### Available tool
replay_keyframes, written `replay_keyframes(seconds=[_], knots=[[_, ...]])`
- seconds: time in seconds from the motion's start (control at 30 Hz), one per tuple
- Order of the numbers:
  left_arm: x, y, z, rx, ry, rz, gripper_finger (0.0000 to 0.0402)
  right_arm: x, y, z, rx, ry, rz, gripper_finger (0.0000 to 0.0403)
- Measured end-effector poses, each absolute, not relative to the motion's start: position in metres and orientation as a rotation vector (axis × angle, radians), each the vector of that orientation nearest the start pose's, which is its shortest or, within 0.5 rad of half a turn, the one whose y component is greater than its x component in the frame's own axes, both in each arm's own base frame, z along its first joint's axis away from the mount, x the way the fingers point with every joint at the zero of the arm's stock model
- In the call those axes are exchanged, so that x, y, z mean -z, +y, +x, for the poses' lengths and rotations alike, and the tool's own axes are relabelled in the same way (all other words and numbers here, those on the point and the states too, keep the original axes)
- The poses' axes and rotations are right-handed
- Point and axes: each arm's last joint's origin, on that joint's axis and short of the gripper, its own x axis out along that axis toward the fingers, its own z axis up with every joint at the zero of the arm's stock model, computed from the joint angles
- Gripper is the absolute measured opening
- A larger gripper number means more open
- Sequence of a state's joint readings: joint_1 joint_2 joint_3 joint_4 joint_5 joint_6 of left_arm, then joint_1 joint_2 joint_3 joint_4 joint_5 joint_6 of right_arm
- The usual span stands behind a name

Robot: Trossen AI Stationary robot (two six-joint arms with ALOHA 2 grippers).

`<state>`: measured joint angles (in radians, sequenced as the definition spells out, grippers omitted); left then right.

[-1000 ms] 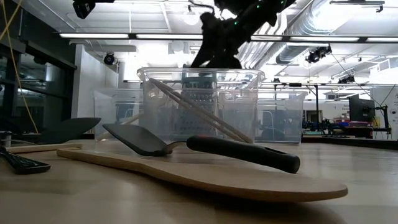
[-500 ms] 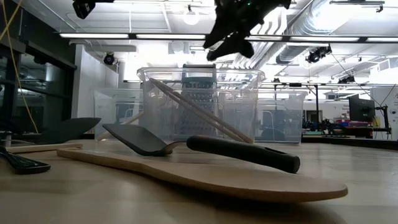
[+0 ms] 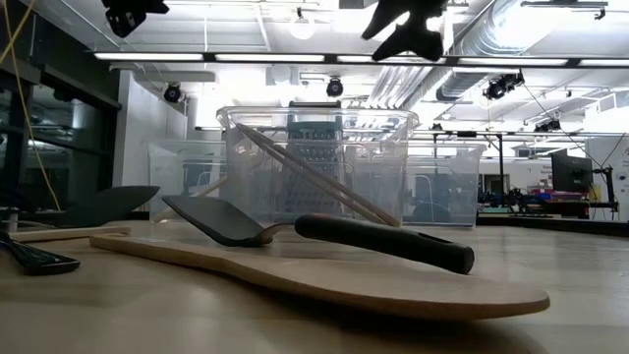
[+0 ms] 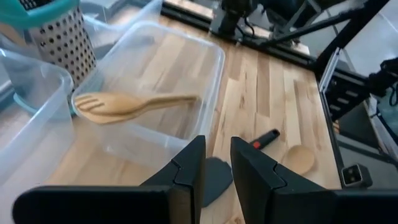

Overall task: Pick & Place Kitchen Items
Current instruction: Put the black spatula into the left transparent bin

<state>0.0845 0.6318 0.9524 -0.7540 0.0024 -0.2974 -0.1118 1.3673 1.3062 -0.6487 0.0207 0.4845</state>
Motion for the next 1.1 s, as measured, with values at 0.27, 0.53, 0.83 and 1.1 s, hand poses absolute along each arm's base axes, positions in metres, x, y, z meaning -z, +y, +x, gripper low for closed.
replay_keyframes(seconds=[0.27, 0.53, 0.83, 1.1], knots=[[-0.352, 0.009, 0.108, -0.139, 0.432, -0.309, 0.0074, -0.339, 0.010, 0.287, 0.240, 0.732, 0.598, 0.0190], [-0.352, 0.009, 0.108, -0.138, 0.432, -0.301, 0.0074, -0.324, 0.064, 0.295, 0.195, 0.777, 0.533, 0.0190], [-0.352, 0.009, 0.108, -0.131, 0.434, -0.274, 0.0074, -0.273, 0.121, 0.323, 0.271, 0.798, 0.333, 0.0190], [-0.349, 0.008, 0.106, -0.093, 0.467, -0.259, 0.0074, -0.206, 0.147, 0.355, 0.253, 0.880, 0.332, 0.0197]])
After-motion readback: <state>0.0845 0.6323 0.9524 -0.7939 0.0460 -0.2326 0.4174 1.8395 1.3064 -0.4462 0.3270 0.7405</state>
